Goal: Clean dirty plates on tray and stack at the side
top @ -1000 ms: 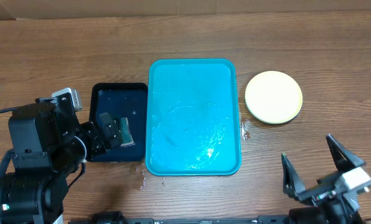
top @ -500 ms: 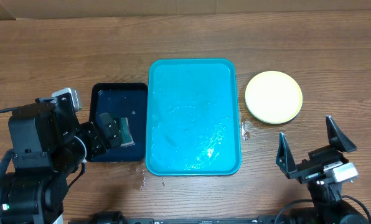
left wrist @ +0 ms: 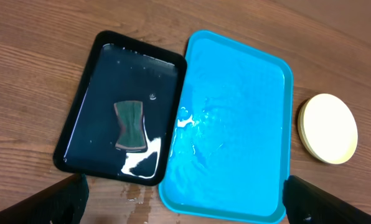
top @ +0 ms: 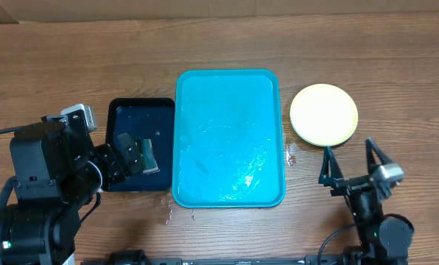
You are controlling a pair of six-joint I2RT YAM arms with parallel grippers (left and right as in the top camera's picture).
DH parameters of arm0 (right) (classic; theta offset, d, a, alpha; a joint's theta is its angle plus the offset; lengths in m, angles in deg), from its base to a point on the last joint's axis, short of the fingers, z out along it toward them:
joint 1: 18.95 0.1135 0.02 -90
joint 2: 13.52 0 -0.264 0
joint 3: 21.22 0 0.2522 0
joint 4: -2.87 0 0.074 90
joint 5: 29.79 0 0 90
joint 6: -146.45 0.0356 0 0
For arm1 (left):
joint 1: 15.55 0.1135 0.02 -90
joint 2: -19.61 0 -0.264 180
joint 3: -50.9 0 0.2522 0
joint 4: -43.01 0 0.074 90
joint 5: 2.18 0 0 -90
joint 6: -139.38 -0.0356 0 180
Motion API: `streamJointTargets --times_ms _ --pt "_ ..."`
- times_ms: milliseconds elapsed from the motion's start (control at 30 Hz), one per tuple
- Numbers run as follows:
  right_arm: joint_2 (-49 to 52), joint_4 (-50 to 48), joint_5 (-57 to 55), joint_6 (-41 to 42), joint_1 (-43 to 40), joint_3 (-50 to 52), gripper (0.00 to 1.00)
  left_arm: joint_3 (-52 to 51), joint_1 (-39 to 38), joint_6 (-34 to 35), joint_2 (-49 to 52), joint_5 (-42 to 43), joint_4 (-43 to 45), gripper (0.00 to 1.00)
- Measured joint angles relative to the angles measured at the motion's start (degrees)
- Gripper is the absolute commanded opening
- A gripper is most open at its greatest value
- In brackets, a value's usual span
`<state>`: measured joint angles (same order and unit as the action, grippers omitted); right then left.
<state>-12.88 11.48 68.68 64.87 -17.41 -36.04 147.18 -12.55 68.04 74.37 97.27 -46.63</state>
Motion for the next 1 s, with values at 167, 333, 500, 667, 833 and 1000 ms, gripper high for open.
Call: streamJointTargets --times_ms 167,333,500,667,833,1000 --pt "0.1 9.8 -0.4 -0.4 0.0 0.0 1.00 0.0 0.0 0.0 0.0 0.0 0.0 1.00" --pt "0.1 9.7 -0.5 -2.7 0.0 0.0 1.00 0.0 0.0 0.0 0.0 0.0 0.0 1.00" --pt "0.1 9.7 -0.9 -4.3 0.0 0.0 1.00 0.0 0.0 0.0 0.0 0.0 0.0 1.00" --pt "0.1 9.7 -1.0 -6.9 0.0 0.0 1.00 0.0 0.0 0.0 0.0 0.0 0.0 1.00" --pt "0.1 9.7 -1.0 -7.7 0.0 0.0 1.00 0.0 0.0 0.0 0.0 0.0 0.0 1.00" --pt "0.1 9.7 -1.0 -8.1 0.0 0.0 1.00 0.0 0.0 0.0 0.0 0.0 0.0 1.00"
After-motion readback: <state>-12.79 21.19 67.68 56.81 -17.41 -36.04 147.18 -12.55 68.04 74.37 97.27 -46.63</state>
